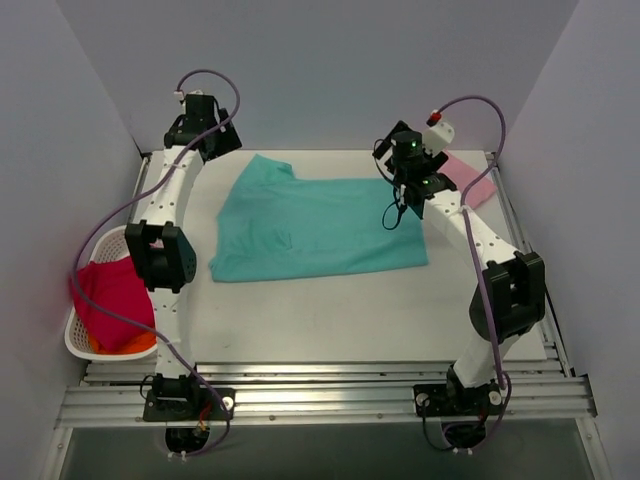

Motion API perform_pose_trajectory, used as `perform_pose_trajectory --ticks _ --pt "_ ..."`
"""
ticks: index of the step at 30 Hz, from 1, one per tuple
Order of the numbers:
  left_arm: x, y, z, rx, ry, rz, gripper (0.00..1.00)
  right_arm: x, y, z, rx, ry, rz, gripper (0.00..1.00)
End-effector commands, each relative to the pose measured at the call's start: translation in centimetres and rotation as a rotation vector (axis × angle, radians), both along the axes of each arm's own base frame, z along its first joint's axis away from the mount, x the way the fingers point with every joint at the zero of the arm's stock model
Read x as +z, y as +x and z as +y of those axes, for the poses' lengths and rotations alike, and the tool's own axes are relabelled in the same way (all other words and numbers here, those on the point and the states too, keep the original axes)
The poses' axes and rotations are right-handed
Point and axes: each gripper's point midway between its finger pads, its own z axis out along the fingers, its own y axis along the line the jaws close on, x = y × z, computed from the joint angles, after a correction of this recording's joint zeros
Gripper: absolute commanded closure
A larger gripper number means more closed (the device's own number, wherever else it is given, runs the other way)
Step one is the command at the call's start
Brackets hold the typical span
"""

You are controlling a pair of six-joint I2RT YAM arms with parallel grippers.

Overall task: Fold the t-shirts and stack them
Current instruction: Fold the tshirt

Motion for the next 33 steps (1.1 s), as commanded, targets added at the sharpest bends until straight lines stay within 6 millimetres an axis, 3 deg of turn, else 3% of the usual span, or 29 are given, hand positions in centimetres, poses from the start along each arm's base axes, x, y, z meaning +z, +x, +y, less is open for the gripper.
perform_pose_trajectory --ticks 1,3,5,7,8,9,10,13,16,18,19,21,22,23,24,33 --pt "0.3 2.1 -0.6 -0.190 0.050 -0.026 0.06 2.5 1.4 -0.5 0.002 -0.011 -0.051 0.15" --pt "1.1 3.9 -0.1 -0.245 0.025 -0.092 0.06 2.6 2.1 -0.5 0.016 0.002 -0.064 0.15" --pt "0.4 5.7 0.9 -0.292 -0.031 -0.149 0.06 2.4 2.7 -1.2 0.005 0.016 -0.076 0.15" --pt "-0.8 7.1 -0.1 -0.366 -0.139 -0.192 0.00 1.8 3.5 -1.8 0.015 0.054 -0.080 0.15" --pt "-1.4 7.6 1.2 -0.363 -0.178 -0.204 0.00 1.8 4.1 -1.8 0.021 0.084 -0.097 0.15" --pt "-0.9 8.3 0.8 -0.380 -0.200 -0.239 0.00 1.3 4.6 -1.9 0.026 0.094 -0.094 0.15" --pt "-3.5 9.1 0.6 -0.380 -0.219 -0.212 0.00 1.2 5.0 -1.7 0.045 0.106 -0.093 0.15" --pt "-6.7 10.7 -0.8 -0.420 -0.239 -0.216 0.03 0.5 5.7 -1.4 0.058 0.102 -0.093 0.16" --pt "-9.1 11.7 -1.9 -0.441 -0.304 -0.230 0.06 -0.8 6.1 -1.3 0.062 0.120 -0.099 0.15" --pt "-9.5 12.5 -2.3 -0.424 -0.337 -0.260 0.06 -1.3 6.5 -1.3 0.069 0.142 -0.107 0.16" --pt "-10.5 12.6 -2.6 -0.421 -0.347 -0.254 0.06 -1.7 6.6 -1.3 0.069 0.145 -0.101 0.16" --pt "-10.7 13.0 -3.0 -0.415 -0.352 -0.265 0.06 -2.4 6.9 -1.1 0.076 0.156 -0.100 0.16" --pt "-12.1 12.9 -3.1 -0.401 -0.365 -0.241 0.06 -2.7 7.0 -1.1 0.076 0.165 -0.100 0.16" --pt "-11.7 13.2 -3.1 -0.395 -0.367 -0.253 0.06 -3.1 7.1 -1.0 0.079 0.170 -0.099 0.16" --pt "-11.9 12.9 -5.6 -0.426 -0.386 -0.248 0.06 -3.4 7.2 -1.1 0.080 0.172 -0.097 0.16" --pt "-14.5 12.5 -7.9 -0.433 -0.342 -0.201 0.06 -5.3 7.6 -2.0 0.080 0.202 -0.075 0.17"
